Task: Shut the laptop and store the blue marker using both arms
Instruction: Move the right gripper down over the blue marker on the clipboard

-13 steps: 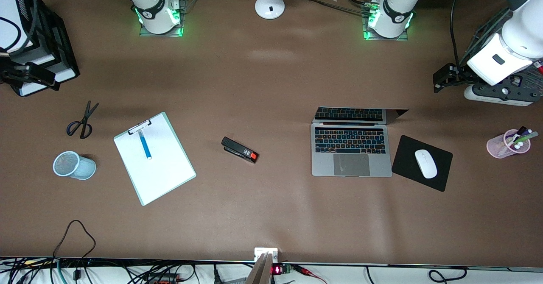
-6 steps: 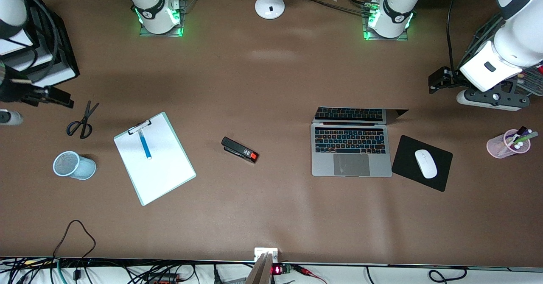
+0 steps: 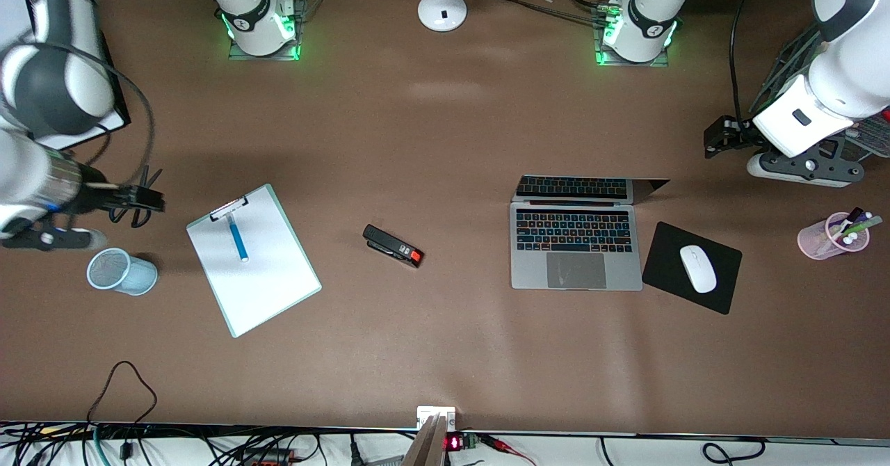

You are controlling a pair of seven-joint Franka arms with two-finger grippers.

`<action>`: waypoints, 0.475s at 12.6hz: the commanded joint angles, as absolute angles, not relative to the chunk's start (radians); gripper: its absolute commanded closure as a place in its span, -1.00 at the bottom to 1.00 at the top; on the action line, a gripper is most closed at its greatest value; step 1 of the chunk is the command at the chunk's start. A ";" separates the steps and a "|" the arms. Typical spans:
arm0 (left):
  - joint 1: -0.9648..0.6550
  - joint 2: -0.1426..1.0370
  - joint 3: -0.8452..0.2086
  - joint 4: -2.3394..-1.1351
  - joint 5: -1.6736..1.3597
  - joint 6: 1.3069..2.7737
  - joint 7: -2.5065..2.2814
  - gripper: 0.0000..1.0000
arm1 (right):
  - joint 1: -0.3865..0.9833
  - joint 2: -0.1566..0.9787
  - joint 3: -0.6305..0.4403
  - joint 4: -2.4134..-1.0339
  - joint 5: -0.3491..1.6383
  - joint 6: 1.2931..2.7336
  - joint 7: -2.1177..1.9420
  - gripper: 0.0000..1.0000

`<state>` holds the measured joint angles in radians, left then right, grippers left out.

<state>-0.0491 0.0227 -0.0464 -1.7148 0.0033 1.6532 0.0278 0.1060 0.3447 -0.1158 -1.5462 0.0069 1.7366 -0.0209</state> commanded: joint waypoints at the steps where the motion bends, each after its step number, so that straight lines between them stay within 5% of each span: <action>1: -0.058 0.063 -0.044 -1.669 -0.011 1.620 0.043 0.54 | 0.115 0.393 -0.115 -1.542 0.021 1.768 -0.067 -1.00; 2: -0.058 0.070 -0.044 -1.652 -0.014 1.617 0.043 0.81 | 0.117 0.405 -0.115 -1.542 0.021 1.778 -0.080 -1.00; 6: -0.061 0.097 -0.046 -1.618 -0.011 1.577 0.041 0.95 | 0.114 0.485 -0.115 -1.549 0.021 1.845 -0.198 -1.00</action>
<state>-0.0569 0.0677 -0.0478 -1.6720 0.0014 1.6129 0.0279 0.1189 0.4523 -0.1154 -1.5465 0.0069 1.8081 -0.1359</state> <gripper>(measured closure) 0.965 0.000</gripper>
